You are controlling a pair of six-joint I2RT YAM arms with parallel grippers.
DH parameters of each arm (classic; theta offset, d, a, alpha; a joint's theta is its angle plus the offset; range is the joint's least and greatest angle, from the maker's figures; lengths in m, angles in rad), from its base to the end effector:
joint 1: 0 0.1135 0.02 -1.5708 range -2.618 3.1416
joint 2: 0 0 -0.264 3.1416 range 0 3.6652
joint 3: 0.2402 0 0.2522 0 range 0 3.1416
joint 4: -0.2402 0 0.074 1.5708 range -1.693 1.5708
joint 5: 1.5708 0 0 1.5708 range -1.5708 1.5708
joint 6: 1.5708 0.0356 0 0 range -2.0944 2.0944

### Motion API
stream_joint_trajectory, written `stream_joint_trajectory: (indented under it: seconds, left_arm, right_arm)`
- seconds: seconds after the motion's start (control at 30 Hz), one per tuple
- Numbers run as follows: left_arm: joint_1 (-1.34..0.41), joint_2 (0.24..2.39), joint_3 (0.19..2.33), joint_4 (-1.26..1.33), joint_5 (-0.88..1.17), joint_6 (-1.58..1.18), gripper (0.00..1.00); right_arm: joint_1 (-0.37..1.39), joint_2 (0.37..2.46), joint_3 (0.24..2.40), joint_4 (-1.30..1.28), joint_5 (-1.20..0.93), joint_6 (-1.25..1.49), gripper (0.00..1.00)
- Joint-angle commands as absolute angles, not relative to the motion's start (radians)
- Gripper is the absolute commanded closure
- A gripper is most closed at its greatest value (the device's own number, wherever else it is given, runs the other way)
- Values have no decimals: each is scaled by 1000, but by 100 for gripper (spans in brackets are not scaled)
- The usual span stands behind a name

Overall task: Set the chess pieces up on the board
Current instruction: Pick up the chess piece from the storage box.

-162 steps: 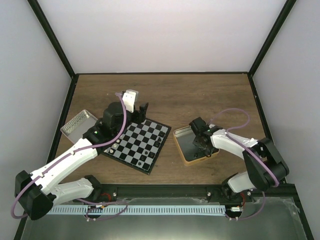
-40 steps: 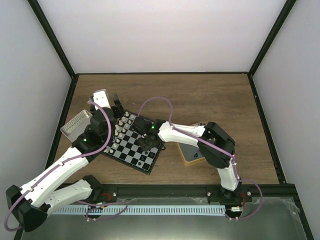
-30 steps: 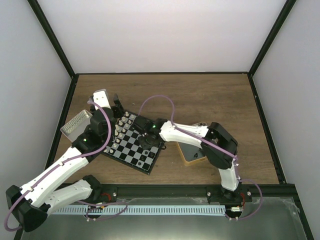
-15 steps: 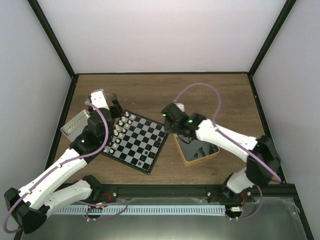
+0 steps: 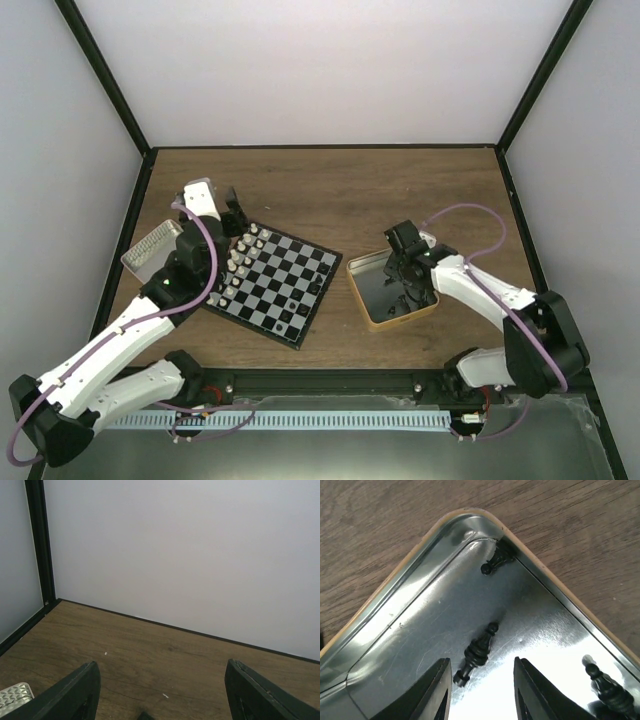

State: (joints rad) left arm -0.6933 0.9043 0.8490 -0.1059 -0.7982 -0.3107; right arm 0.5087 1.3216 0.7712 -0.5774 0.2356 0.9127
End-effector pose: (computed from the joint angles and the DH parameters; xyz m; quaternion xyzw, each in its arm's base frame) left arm 0.1719 -0.1096 0.3515 -0.1137 0.7369 -0.0278 0.6657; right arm 0.2151 0.1104 0.1942 0.2197 0.9439 0.0554 0.2402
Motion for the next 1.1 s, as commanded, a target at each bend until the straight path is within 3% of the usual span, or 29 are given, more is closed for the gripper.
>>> stream_joint_trajectory:
  seconds: [0.0, 0.47, 0.83, 0.93, 1.07]
  left_arm:
    - [-686, 910, 845, -90, -784, -315, 30]
    - [-684, 913, 843, -94, -779, -311, 30]
    - [-683, 935, 847, -96, -729, -291, 27]
    - [-683, 957, 855, -103, -685, -286, 26]
    - [-683, 982, 866, -116, -655, -283, 25]
  right_arm:
    - [477, 1371, 761, -482, 189, 912, 63]
    - [473, 1532, 770, -421, 205, 932, 64]
    - [473, 1552, 763, -409, 168, 915, 82]
    - [472, 1536, 765, -411, 150, 912, 82]
    - [473, 1531, 775, -438, 133, 896, 73]
